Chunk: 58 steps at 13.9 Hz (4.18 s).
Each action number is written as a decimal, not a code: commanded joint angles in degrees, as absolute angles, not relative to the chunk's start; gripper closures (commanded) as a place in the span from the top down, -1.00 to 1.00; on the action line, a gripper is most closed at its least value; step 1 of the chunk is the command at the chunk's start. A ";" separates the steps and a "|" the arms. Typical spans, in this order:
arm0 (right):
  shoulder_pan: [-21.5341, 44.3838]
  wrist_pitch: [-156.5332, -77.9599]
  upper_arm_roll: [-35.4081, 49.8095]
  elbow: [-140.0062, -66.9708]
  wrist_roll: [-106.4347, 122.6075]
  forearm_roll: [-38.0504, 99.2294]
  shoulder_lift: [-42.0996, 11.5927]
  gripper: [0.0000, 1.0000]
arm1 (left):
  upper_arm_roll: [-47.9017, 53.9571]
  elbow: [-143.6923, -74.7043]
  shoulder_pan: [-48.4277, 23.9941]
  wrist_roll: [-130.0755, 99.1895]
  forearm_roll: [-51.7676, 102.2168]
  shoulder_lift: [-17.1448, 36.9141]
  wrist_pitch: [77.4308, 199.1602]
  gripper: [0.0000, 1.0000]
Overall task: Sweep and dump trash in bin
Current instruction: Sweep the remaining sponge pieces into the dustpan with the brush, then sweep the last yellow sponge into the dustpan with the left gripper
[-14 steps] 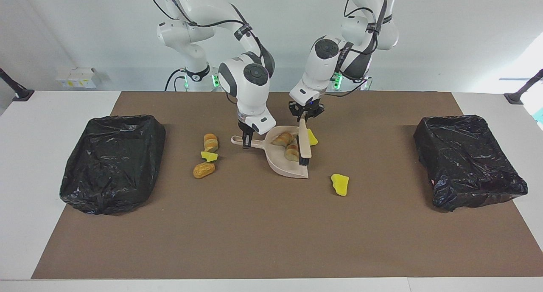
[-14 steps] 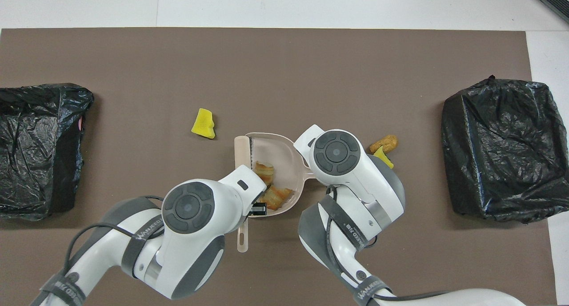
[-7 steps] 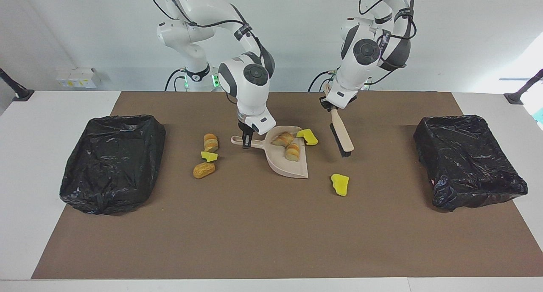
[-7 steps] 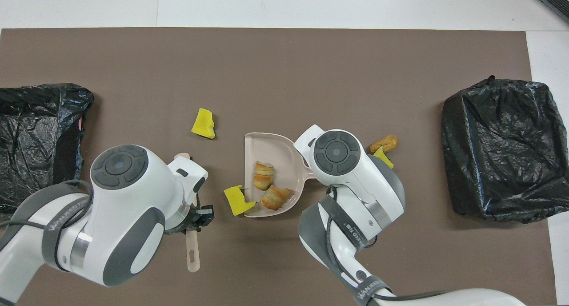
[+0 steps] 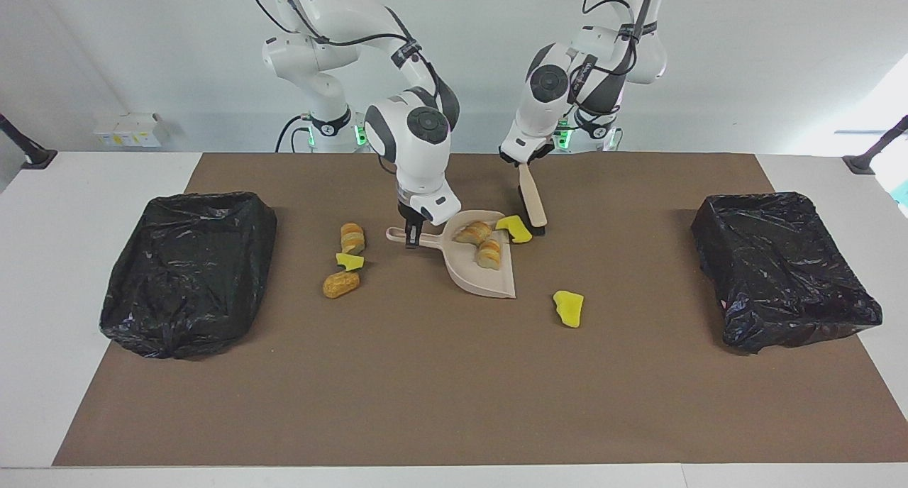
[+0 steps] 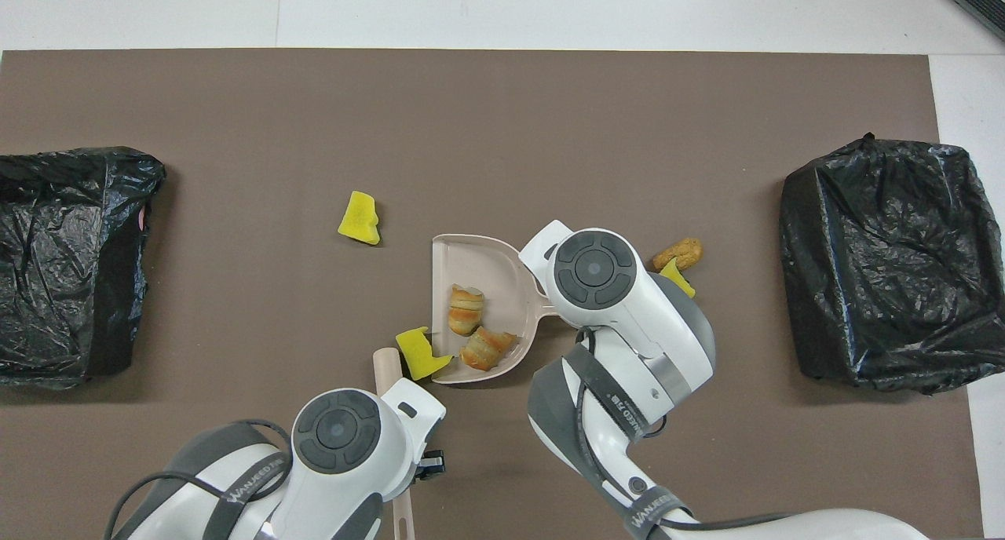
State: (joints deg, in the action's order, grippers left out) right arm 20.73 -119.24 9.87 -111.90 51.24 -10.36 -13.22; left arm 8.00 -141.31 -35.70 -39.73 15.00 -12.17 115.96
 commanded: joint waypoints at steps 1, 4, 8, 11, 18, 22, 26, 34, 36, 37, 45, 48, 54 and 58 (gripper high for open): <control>20.65 -120.23 9.93 -112.68 49.39 -11.87 -13.18 -1.00 | 7.12 -141.95 -39.19 -39.29 16.70 -10.73 125.38 -1.00; 20.65 -120.23 10.02 -112.76 49.39 -11.87 -13.18 -1.00 | 6.94 -138.88 -39.11 -36.05 16.61 -8.27 127.80 -1.00; 20.65 -120.32 10.02 -112.68 49.31 -11.87 -13.18 -1.00 | 6.59 -135.10 -33.87 -27.52 10.50 -7.91 120.35 -1.00; 20.57 -120.23 9.93 -112.68 49.39 -11.87 -13.18 -1.00 | 6.42 -126.42 -28.33 -24.70 1.07 -3.98 113.13 -1.00; 20.48 -120.15 9.93 -112.76 49.39 -11.87 -13.18 -1.00 | 6.33 -116.02 -12.95 -13.02 -4.75 5.09 118.02 -1.00; 20.57 -119.53 9.93 -112.76 49.31 -11.95 -13.10 -1.00 | 6.50 -115.93 -11.95 -10.28 -8.00 9.57 121.99 -1.00; 20.57 -119.62 9.93 -112.76 49.31 -11.87 -13.10 -1.00 | 7.03 -119.78 -12.22 -9.85 -7.82 8.88 124.88 -1.00; 20.30 -119.79 9.93 -113.03 49.22 -11.87 -13.10 -1.00 | 7.03 -130.41 -22.22 -12.21 -6.77 1.24 124.81 -1.00; 20.22 -119.97 9.93 -113.11 49.22 -11.87 -13.10 -1.00 | 7.03 -130.69 -26.09 -17.64 -0.56 0.18 121.66 -1.00; 20.13 -120.06 9.93 -113.46 49.31 -11.95 -13.01 -1.00 | 7.03 -130.69 -27.58 -19.84 3.21 0.00 121.47 -1.00; 18.11 -120.41 10.11 -114.61 50.98 -11.95 -12.83 -1.00 | 7.12 -129.03 -33.57 -29.00 13.18 0.79 128.14 -1.00; 18.11 -120.32 10.11 -114.52 50.98 -11.95 -12.83 -1.00 | 7.12 -128.41 -33.57 -28.92 13.18 0.79 128.14 -1.00; 17.84 -120.85 10.11 -114.61 51.68 -11.87 -12.92 -1.00 | 6.86 -128.41 -32.44 -31.19 13.27 0.53 125.60 -1.00; 17.58 -121.02 10.11 -114.61 51.77 -11.69 -13.01 -1.00 | 6.59 -127.00 -31.29 -31.29 10.20 1.05 122.45 -1.00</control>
